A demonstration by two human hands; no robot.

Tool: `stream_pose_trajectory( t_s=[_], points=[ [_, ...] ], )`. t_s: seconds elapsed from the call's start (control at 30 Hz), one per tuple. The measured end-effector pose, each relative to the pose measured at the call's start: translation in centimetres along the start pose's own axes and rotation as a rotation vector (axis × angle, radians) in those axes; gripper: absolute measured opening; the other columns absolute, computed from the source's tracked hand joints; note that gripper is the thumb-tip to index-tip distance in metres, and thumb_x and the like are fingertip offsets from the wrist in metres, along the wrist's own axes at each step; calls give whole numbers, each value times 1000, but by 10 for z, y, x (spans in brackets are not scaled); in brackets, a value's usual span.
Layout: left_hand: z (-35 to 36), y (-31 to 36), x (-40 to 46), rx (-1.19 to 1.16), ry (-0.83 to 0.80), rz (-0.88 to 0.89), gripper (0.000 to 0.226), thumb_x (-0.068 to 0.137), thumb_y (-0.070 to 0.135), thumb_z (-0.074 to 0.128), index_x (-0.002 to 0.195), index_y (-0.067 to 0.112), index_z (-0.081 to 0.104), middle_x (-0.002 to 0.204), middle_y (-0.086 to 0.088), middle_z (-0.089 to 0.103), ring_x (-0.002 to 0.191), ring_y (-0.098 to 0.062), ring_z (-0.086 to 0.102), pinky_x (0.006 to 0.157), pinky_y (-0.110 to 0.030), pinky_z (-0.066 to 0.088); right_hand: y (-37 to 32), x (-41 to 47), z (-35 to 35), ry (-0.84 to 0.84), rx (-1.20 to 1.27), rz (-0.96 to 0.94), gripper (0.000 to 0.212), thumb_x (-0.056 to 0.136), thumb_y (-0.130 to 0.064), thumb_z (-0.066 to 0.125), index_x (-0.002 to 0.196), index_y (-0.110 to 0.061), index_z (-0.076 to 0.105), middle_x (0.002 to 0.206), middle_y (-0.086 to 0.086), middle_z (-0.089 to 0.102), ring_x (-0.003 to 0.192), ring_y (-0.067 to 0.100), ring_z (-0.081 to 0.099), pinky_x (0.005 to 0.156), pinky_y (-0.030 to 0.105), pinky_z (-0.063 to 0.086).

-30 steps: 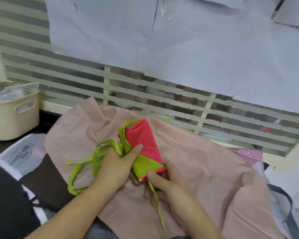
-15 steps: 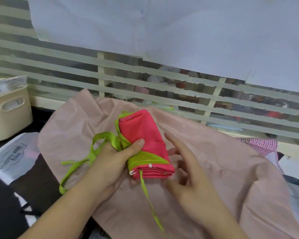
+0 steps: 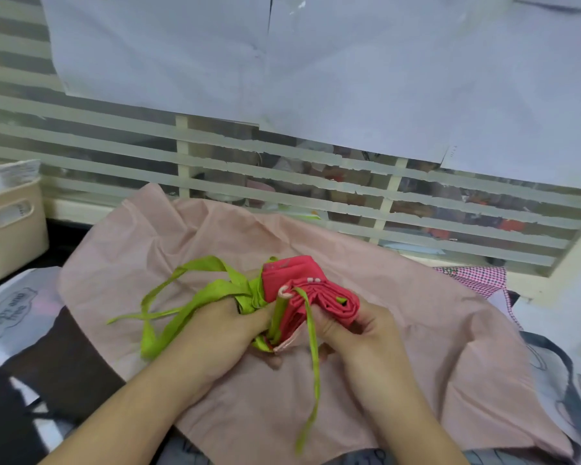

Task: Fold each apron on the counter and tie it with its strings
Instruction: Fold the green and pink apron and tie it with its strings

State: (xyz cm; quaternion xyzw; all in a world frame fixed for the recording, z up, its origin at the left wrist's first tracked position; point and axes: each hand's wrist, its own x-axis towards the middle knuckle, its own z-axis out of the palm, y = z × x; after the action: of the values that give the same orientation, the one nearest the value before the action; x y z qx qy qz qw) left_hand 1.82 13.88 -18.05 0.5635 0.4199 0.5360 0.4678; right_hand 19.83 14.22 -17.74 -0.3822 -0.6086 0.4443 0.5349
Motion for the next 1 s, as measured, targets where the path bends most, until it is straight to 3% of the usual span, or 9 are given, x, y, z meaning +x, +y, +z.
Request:
stream_pose_trajectory(
  t_s=[0.13,0.23,0.33,0.5,0.57,0.67,0.77,0.87,1.0],
  points=[
    [-7,-2,3,305,-35,162,20,89,0,71,99,15,79,87,-9,79,74,-33,75,70,-45,62,3,2,-5,-14,-127,-31,11,79,-17,88,87,-24,85,102,4,73,91,13,72,81,32,54],
    [-12,-2,5,575,-68,278,22,85,10,65,100,19,79,93,8,79,86,-15,73,80,-36,57,4,4,-7,-35,-176,-48,21,76,-12,91,89,-28,86,111,-3,72,107,17,70,97,42,54],
    [-13,3,1,516,-102,225,32,91,1,71,105,28,80,98,13,80,94,-11,74,82,-22,56,5,4,-9,-47,-99,-68,21,75,-19,89,96,-21,85,109,4,77,107,24,72,99,50,55],
    [-12,15,-5,443,-163,208,46,93,10,77,109,53,76,111,28,76,108,9,68,89,-7,46,2,3,-8,-34,9,-11,42,75,5,89,106,-10,66,96,10,76,86,19,70,78,33,57],
    [-15,14,-5,429,-208,164,50,91,11,78,115,55,72,114,25,76,111,6,68,96,-12,48,-1,3,-11,-38,31,16,59,73,8,89,118,-15,59,96,14,76,83,20,70,76,31,57],
    [-11,14,-7,341,-319,90,42,84,17,79,123,32,73,117,3,78,111,-21,71,105,-41,53,-3,2,-12,15,-82,29,68,71,3,92,126,-27,64,90,17,72,76,17,67,70,26,55],
    [-2,5,-3,529,-237,192,30,90,34,82,119,34,74,111,14,78,107,-9,72,100,-39,55,-1,1,-10,49,-132,56,68,72,1,91,126,-33,67,91,11,73,77,14,71,72,25,56],
    [-2,0,2,502,-127,170,26,93,39,76,119,37,75,111,18,78,109,-6,72,102,-41,54,0,3,-6,52,-145,101,67,74,-6,91,129,-31,61,101,-4,76,90,11,74,77,23,57],
    [-7,-3,5,433,-19,133,30,85,48,72,114,47,75,105,18,79,102,-7,74,97,-42,57,-2,0,-10,56,49,47,73,59,-32,84,125,-28,53,113,9,65,97,17,68,81,28,55]
  ],
)
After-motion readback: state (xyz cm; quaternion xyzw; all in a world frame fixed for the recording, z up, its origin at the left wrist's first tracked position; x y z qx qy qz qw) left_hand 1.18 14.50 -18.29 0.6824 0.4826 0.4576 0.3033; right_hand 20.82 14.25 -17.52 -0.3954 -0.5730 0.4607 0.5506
